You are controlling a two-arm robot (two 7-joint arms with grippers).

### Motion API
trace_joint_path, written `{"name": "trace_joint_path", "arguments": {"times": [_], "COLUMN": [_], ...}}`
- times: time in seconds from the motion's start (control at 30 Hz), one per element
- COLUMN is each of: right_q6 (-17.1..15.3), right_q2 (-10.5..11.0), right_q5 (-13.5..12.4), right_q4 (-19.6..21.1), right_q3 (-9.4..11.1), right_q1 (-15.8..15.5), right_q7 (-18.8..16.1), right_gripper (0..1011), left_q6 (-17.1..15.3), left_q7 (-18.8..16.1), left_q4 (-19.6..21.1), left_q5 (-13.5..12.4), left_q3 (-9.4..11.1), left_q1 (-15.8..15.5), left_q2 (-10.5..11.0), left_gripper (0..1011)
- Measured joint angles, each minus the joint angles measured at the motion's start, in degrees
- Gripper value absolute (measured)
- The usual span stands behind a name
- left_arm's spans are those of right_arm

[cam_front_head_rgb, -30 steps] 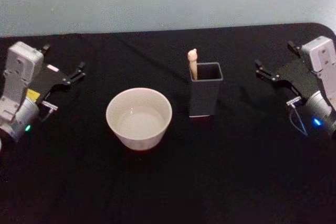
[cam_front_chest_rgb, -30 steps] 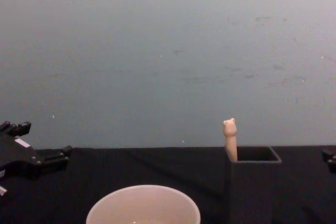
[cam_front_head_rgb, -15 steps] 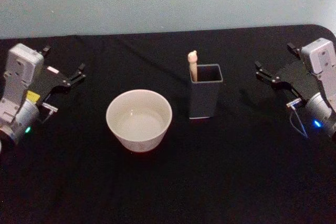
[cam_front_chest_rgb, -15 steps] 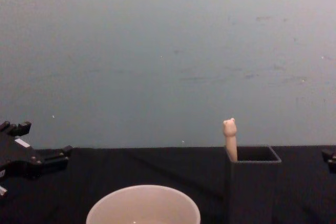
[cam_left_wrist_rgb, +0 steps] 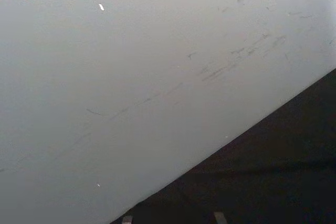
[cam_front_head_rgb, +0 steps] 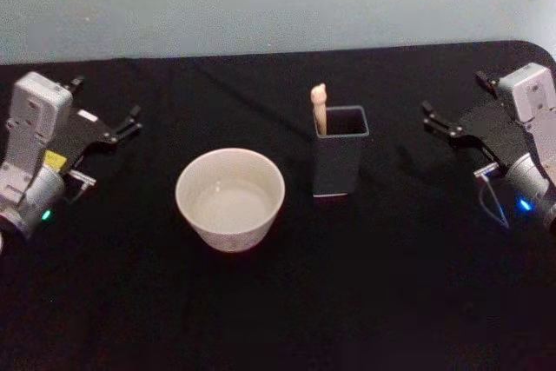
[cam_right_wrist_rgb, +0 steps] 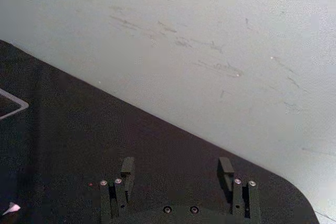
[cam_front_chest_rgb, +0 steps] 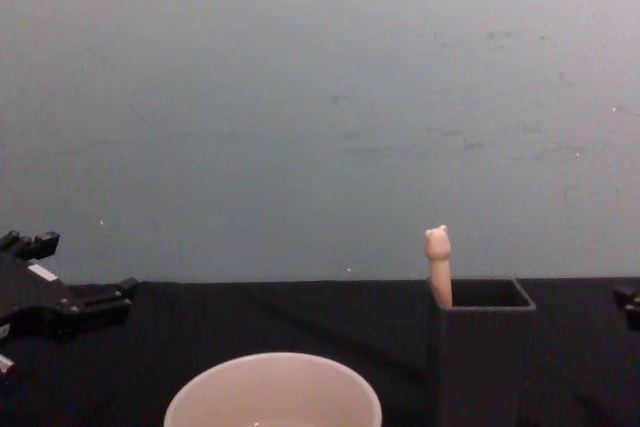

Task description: Pick up the stirring spoon with one hand, stir inside the cup, then place it back in its original position.

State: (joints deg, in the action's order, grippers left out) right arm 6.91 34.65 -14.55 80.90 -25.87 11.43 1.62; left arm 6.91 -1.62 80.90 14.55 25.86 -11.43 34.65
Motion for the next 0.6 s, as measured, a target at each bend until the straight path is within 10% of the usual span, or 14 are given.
{"name": "trace_joint_path", "arguments": {"times": [0.6], "right_q6": [0.0], "right_q2": [0.0], "right_q5": [0.0], "right_q4": [0.0], "right_q3": [0.0], "right_q1": [0.0], "right_q7": [0.0], "right_gripper": [1000], "left_q6": [0.0], "left_q7": [0.0], "left_q4": [0.0], "left_q5": [0.0], "left_q3": [0.0], "left_q1": [0.0], "left_q2": [0.0], "left_gripper": [1001]}}
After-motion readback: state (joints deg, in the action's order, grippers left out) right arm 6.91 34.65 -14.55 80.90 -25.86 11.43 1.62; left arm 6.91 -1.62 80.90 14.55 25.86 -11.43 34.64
